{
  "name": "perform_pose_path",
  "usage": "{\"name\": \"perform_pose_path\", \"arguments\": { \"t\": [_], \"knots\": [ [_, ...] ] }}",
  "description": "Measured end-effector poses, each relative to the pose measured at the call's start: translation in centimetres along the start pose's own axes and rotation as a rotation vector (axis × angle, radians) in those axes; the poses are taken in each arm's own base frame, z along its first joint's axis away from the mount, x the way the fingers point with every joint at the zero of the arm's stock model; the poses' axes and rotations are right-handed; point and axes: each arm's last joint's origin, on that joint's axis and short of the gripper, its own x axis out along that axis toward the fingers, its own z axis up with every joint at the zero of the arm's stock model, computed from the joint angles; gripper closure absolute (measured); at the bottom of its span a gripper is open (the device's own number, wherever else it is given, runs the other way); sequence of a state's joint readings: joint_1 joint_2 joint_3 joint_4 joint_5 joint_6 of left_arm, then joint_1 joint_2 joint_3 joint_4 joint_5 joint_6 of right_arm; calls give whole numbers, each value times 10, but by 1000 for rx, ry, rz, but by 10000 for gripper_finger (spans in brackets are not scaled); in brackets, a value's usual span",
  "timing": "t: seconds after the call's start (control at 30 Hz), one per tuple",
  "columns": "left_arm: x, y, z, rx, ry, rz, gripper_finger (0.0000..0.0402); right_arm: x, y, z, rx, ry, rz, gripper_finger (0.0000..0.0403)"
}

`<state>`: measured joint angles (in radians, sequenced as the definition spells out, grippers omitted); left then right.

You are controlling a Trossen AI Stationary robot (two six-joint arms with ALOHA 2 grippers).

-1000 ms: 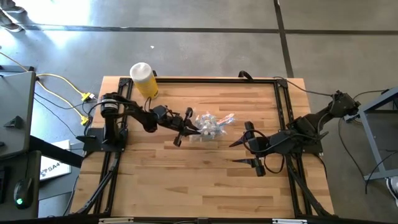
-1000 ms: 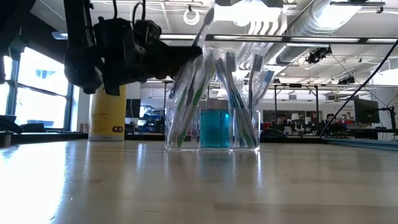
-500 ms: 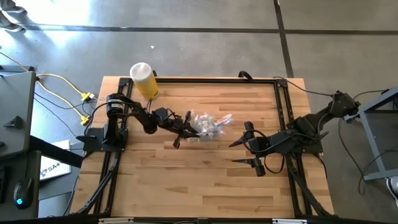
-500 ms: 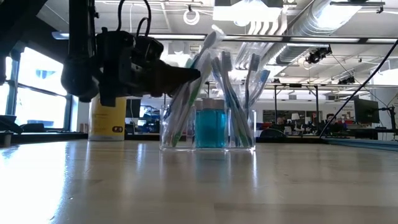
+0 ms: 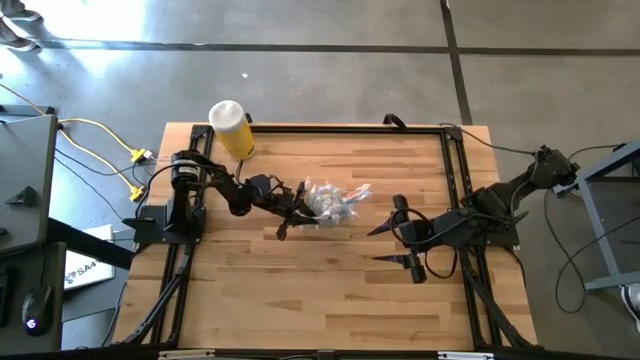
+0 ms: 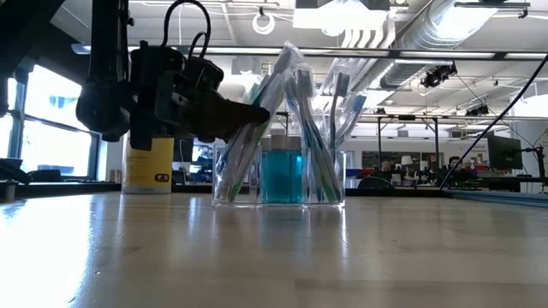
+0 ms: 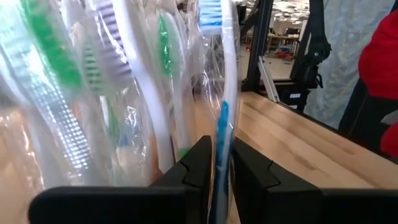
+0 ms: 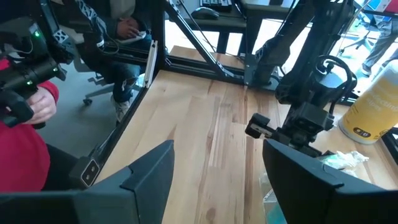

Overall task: Pick & Place toothbrushing station
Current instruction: Put the blue toothbrush into the transparent organizer

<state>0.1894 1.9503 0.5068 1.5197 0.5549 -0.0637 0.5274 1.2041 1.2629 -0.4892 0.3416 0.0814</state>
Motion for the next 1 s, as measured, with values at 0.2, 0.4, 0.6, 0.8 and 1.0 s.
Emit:
{"name": "perform_pose_path", "arguments": {
  "t": [0.2,0.4,0.6,0.8,1.0],
  "knots": [
    [0,0,0,-70,4,1,349,0,0,0,0,0,0,166],
    [0,0,3,-108,3,2,348,0,0,-1,-2,5,0,166],
    [0,-1,10,-124,37,3,347,3,1,-2,-5,15,-2,166],
    [-1,-1,10,-137,62,7,347,14,3,-5,-18,45,-22,166],
    [-1,-1,10,-141,68,7,347,23,3,-8,-26,63,-49,166]
  ]
}}
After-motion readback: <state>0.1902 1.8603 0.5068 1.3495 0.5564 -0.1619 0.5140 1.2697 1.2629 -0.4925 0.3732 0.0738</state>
